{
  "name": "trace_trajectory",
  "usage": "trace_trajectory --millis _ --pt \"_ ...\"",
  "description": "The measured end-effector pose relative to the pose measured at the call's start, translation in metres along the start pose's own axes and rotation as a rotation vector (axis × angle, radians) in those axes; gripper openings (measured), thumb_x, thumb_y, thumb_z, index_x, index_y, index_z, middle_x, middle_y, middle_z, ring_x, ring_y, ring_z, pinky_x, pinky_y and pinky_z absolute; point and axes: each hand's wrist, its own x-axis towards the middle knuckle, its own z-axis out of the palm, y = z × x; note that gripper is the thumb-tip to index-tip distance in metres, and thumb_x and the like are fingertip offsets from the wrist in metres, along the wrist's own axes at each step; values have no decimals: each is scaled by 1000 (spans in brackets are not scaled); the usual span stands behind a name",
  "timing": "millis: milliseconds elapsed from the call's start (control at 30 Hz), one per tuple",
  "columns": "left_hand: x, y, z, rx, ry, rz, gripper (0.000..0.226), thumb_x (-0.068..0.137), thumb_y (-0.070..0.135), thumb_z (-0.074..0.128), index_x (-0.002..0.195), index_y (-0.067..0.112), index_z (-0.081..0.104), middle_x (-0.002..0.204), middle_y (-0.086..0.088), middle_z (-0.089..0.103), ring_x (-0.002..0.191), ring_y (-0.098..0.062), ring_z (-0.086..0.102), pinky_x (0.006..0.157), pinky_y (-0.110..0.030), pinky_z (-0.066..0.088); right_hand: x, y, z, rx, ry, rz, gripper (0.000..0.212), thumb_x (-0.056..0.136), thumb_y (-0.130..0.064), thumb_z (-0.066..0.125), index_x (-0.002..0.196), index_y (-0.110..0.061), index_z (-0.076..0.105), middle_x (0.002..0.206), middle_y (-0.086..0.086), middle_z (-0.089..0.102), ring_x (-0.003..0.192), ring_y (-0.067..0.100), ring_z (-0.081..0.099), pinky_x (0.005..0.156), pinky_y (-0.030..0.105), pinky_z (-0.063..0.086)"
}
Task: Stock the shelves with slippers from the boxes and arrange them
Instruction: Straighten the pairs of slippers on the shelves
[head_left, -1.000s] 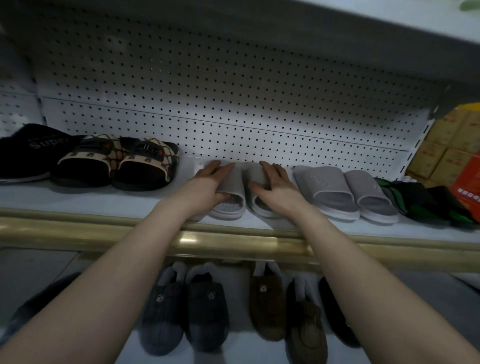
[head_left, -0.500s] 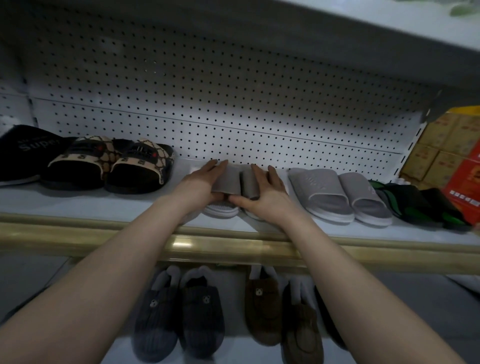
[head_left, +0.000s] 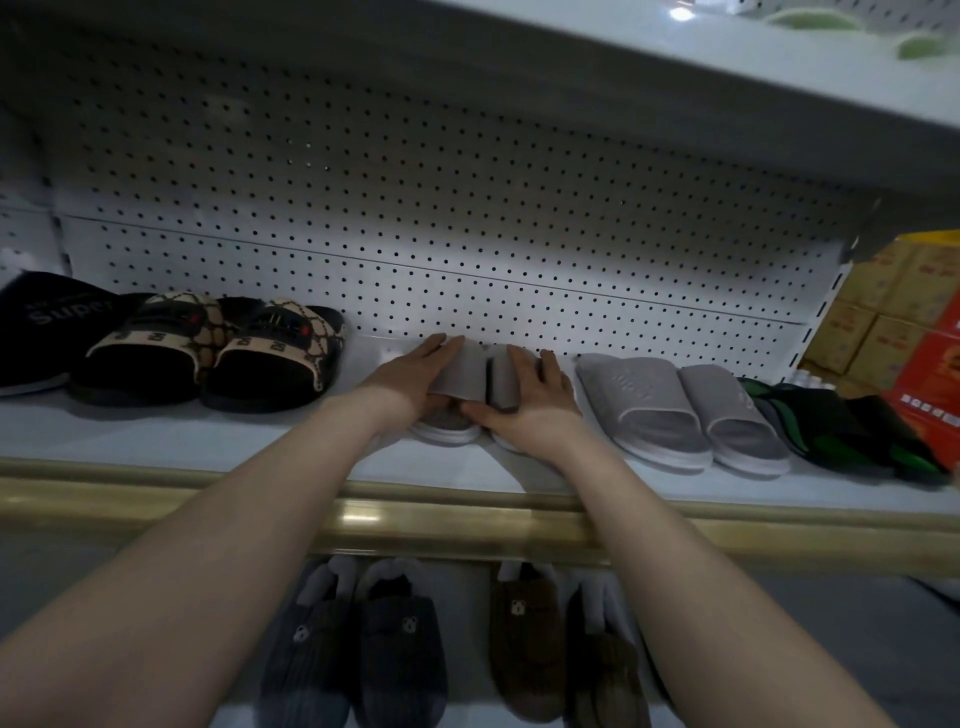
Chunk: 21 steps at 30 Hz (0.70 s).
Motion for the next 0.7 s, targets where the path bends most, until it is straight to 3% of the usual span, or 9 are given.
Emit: trace_trajectory --millis 367,500,700 --pt "-1 1 -4 27 -17 4 78 97 31 56 154 31 2 163 8 -5 145 -23 24 112 -29 25 4 0 1 -5 5 9 119 51 -90 46 152 -39 11 158 1 9 144 36 19 114 52 30" --pt "-1 2 -5 17 -34 -9 80 97 27 56 154 30 0 163 3 -8 147 -22 18 114 -29 21 3 -1 -1 -8 0 -5 106 69 -80 60 153 -37 12 159 1 7 144 36 17 115 50 30" --pt "-5 4 -8 17 -56 -5 80 98 28 56 154 29 -1 162 3 -11 148 -22 17 116 -32 22 2 -2 -3 -1 -22 11 108 70 -79 60 155 -37 9 163 1 -3 148 36 10 117 52 25"
